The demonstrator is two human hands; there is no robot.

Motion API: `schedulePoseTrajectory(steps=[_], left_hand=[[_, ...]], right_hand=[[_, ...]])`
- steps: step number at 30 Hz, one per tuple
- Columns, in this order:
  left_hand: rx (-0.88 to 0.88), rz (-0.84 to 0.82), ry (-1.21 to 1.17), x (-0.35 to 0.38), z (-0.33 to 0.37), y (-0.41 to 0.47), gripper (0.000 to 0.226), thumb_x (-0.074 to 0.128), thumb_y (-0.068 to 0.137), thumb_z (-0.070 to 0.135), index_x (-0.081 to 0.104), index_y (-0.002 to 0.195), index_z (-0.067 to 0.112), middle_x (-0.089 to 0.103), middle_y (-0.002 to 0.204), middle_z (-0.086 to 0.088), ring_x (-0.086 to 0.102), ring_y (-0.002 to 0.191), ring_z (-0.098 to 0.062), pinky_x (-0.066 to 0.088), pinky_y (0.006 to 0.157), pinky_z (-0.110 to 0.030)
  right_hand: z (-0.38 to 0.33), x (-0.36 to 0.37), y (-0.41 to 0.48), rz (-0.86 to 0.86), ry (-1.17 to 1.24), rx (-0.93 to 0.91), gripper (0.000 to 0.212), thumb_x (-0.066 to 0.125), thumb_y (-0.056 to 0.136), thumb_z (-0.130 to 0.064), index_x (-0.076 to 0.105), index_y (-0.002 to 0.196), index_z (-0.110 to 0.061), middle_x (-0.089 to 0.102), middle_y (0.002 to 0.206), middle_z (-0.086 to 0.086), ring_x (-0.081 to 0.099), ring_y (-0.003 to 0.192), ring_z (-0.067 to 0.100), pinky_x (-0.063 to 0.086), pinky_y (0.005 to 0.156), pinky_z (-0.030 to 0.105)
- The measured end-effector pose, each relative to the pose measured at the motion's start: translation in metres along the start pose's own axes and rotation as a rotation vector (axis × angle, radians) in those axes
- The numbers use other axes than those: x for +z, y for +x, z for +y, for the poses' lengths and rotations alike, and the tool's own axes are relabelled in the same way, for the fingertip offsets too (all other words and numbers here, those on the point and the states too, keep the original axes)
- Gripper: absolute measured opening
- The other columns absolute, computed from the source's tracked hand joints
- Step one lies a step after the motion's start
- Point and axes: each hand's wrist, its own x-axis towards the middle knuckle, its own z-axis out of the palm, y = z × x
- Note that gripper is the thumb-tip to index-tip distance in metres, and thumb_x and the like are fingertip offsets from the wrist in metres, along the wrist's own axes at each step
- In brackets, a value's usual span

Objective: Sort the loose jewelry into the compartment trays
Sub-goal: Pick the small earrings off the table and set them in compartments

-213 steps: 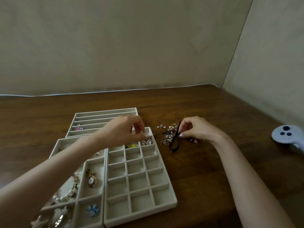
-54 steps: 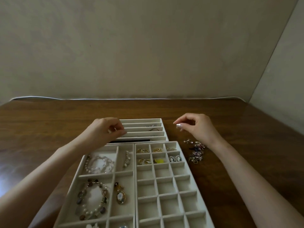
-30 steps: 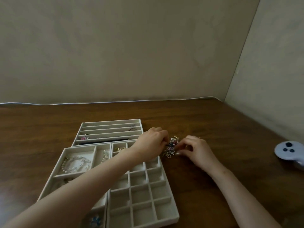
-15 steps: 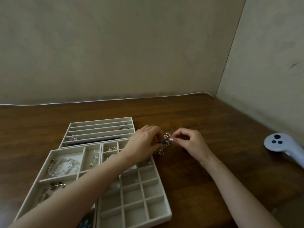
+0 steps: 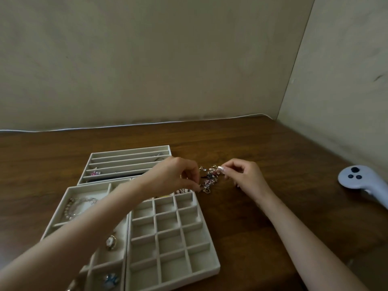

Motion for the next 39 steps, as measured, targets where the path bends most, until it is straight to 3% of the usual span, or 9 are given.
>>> schedulePoseTrajectory(steps=[4, 11, 14, 19, 27, 30, 34, 36, 39], left_hand=[[0.004, -0.115, 0.077, 0.001, -0.010, -0.010, 0.007, 0.074, 0.076, 0.026, 0.067, 0.077, 0.029, 0.063, 0.075, 0.017, 0.055, 0.071, 0.002, 0.047, 0.071, -0.021], [0.072, -0.138, 0.206, 0.009, -0.014, -0.014, 0.004, 0.068, 0.081, 0.029, 0.069, 0.085, 0.029, 0.053, 0.080, 0.021, 0.048, 0.075, 0.005, 0.048, 0.077, -0.027], [0.071, -0.088, 0.182, 0.013, -0.017, -0.016, 0.008, 0.069, 0.080, 0.030, 0.064, 0.086, 0.029, 0.056, 0.084, 0.019, 0.051, 0.076, 0.002, 0.049, 0.073, -0.027], [0.122, -0.003, 0.179, 0.019, -0.020, -0.017, 0.011, 0.070, 0.079, 0.030, 0.060, 0.082, 0.028, 0.050, 0.080, 0.020, 0.048, 0.073, 0.004, 0.045, 0.067, -0.017], [0.114, -0.021, 0.171, 0.019, -0.022, -0.018, 0.007, 0.067, 0.082, 0.032, 0.064, 0.087, 0.028, 0.049, 0.087, 0.018, 0.047, 0.075, 0.004, 0.046, 0.072, -0.019], [0.121, -0.028, 0.169, 0.019, -0.023, -0.019, 0.007, 0.066, 0.083, 0.032, 0.065, 0.088, 0.029, 0.048, 0.086, 0.019, 0.047, 0.074, 0.005, 0.047, 0.073, -0.021], [0.133, -0.023, 0.141, 0.020, -0.023, -0.018, 0.008, 0.066, 0.083, 0.034, 0.066, 0.089, 0.028, 0.050, 0.086, 0.019, 0.048, 0.074, 0.006, 0.045, 0.070, -0.015], [0.135, -0.007, 0.130, 0.022, -0.024, -0.018, 0.009, 0.065, 0.083, 0.037, 0.065, 0.087, 0.030, 0.050, 0.085, 0.020, 0.048, 0.073, 0.007, 0.040, 0.067, -0.010], [0.142, 0.008, 0.124, 0.023, -0.025, -0.017, 0.010, 0.063, 0.083, 0.041, 0.064, 0.086, 0.031, 0.048, 0.083, 0.025, 0.047, 0.072, 0.009, 0.037, 0.065, -0.007]], right_hand=[[0.006, 0.004, 0.004, 0.032, -0.227, -0.037, 0.009, 0.062, 0.089, -0.020, 0.068, 0.083, -0.019, 0.064, 0.071, -0.007, 0.057, 0.062, 0.001, 0.039, 0.057, 0.012], [0.013, 0.002, 0.006, 0.130, -0.335, -0.066, 0.009, 0.063, 0.089, -0.020, 0.071, 0.092, -0.017, 0.064, 0.088, -0.008, 0.056, 0.076, 0.006, 0.045, 0.066, 0.019], [0.015, 0.002, 0.008, 0.150, -0.376, -0.069, 0.009, 0.063, 0.089, -0.018, 0.071, 0.093, -0.020, 0.062, 0.094, -0.007, 0.056, 0.087, 0.009, 0.050, 0.076, 0.027], [0.020, 0.001, 0.008, 0.191, -0.456, -0.078, 0.015, 0.060, 0.090, -0.013, 0.069, 0.099, -0.021, 0.060, 0.100, -0.006, 0.052, 0.099, 0.010, 0.047, 0.082, 0.024], [0.017, 0.009, 0.006, -0.103, -0.552, -0.242, 0.043, 0.051, 0.092, -0.004, 0.060, 0.123, -0.032, 0.054, 0.128, -0.016, 0.039, 0.123, 0.002, 0.026, 0.108, 0.028], [0.016, 0.006, 0.005, -0.051, -0.519, -0.219, 0.051, 0.043, 0.089, 0.009, 0.069, 0.108, -0.029, 0.058, 0.119, -0.017, 0.041, 0.115, -0.002, 0.022, 0.103, 0.019], [0.017, -0.007, 0.006, 0.162, -0.438, -0.137, 0.048, 0.044, 0.088, 0.012, 0.072, 0.101, -0.025, 0.063, 0.108, -0.010, 0.049, 0.104, 0.003, 0.034, 0.089, 0.010], [0.018, -0.007, 0.007, 0.114, -0.468, -0.145, 0.047, 0.046, 0.089, 0.009, 0.069, 0.109, -0.027, 0.059, 0.110, -0.011, 0.046, 0.107, 0.006, 0.036, 0.087, 0.011], [0.020, 0.000, 0.006, -0.036, -0.562, -0.193, 0.049, 0.046, 0.091, 0.004, 0.063, 0.118, -0.033, 0.053, 0.118, -0.011, 0.037, 0.115, 0.008, 0.032, 0.101, 0.022]])
